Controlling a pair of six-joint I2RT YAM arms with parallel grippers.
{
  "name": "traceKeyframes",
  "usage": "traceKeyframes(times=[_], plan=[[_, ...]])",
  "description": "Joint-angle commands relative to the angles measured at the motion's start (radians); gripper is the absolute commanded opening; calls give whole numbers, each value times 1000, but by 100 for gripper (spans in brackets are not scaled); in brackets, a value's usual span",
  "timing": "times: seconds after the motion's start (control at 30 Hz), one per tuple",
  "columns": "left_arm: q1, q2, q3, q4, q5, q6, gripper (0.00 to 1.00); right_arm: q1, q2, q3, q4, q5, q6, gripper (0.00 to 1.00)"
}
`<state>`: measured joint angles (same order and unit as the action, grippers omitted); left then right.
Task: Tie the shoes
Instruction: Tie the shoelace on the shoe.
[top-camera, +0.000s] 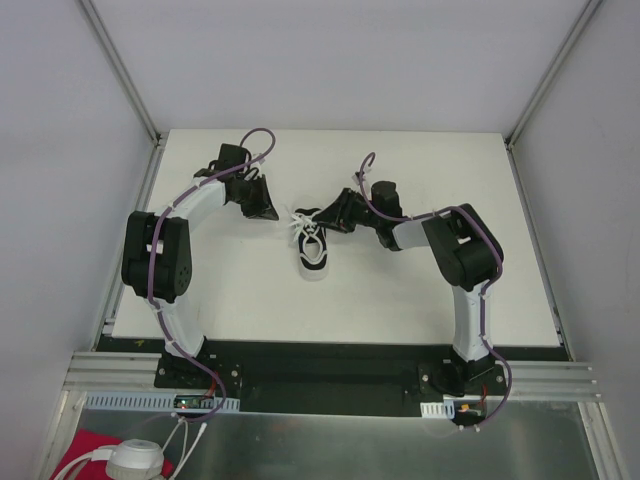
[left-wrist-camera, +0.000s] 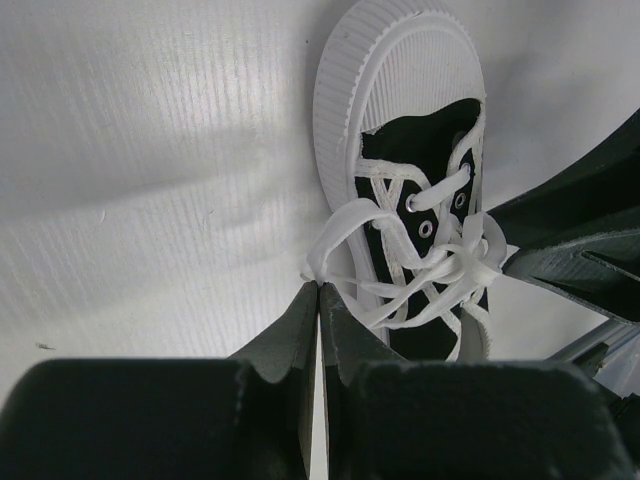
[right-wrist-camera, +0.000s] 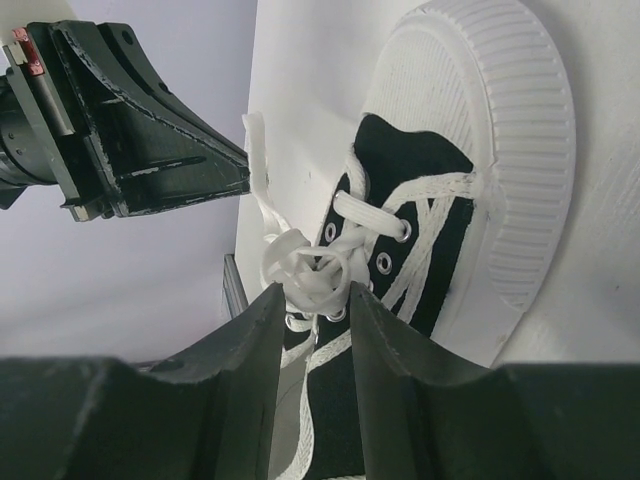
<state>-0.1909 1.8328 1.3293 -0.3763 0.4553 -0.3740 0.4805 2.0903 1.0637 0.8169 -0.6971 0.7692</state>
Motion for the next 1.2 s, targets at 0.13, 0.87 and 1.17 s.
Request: traceKeyframes(times=[0.13, 0.87, 1.17], plan=[[-10, -18, 15, -7, 2, 9, 0, 4, 7, 2, 87, -16, 27, 27], [62, -36, -25, -4, -20, 18, 0, -16, -29, -50, 123, 5, 30, 1], [100, -63, -68, 8, -20, 18, 0, -23, -45, -64, 142, 18, 38, 1]])
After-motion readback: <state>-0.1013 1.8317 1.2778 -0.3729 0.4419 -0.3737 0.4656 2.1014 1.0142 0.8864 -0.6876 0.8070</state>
